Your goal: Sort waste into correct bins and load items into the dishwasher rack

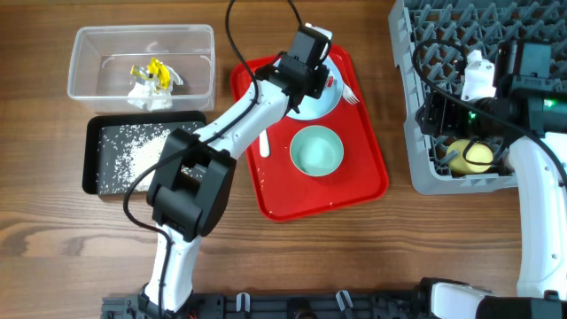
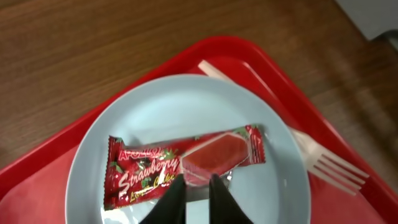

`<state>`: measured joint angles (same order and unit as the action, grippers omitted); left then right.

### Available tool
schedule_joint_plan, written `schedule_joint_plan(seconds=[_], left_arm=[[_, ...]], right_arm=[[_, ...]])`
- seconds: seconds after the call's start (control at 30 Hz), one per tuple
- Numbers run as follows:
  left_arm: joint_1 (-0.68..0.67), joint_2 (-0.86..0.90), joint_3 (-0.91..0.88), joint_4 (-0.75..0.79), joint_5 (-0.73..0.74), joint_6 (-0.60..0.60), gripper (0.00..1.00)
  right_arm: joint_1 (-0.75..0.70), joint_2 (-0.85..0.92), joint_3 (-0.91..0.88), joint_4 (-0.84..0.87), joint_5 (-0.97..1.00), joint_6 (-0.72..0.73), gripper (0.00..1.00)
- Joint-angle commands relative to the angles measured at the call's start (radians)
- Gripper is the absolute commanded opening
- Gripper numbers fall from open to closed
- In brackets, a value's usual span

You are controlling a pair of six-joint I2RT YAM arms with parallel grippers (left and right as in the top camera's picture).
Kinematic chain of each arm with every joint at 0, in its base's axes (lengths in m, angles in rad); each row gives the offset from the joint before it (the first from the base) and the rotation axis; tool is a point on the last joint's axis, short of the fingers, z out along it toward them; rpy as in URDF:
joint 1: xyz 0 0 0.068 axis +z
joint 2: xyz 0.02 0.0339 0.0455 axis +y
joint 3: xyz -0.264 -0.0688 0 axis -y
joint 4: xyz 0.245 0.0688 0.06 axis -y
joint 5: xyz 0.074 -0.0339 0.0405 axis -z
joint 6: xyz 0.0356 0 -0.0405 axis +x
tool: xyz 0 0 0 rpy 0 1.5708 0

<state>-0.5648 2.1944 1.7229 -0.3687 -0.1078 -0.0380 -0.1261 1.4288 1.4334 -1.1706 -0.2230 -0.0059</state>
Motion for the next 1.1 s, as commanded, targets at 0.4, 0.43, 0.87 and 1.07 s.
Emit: schedule_joint_plan(seconds=[0.4, 0.43, 0.87, 1.07], left_arm=[[0.000, 0.013, -0.002, 0.050, -0.002, 0.008, 0.47], [0.003, 0.025, -0.001, 0.066, -0.003, 0.010, 0.49], [0.006, 0.176, -0.001, 0.125, -0.089, 0.150, 0.87], [0.004, 0.176, -0.001, 0.124, -0.157, 0.298, 0.91]], right_arm=[[-0.002, -0.005, 0.012, 0.003, -0.010, -0.018, 0.85], [-0.002, -0.005, 0.012, 0.005, -0.010, -0.018, 0.85], [-0.002, 0.006, 0.012, 0.005, -0.010, -0.018, 0.85], [-0.003, 0.008, 0.011, 0.005, -0.010, -0.018, 0.85]])
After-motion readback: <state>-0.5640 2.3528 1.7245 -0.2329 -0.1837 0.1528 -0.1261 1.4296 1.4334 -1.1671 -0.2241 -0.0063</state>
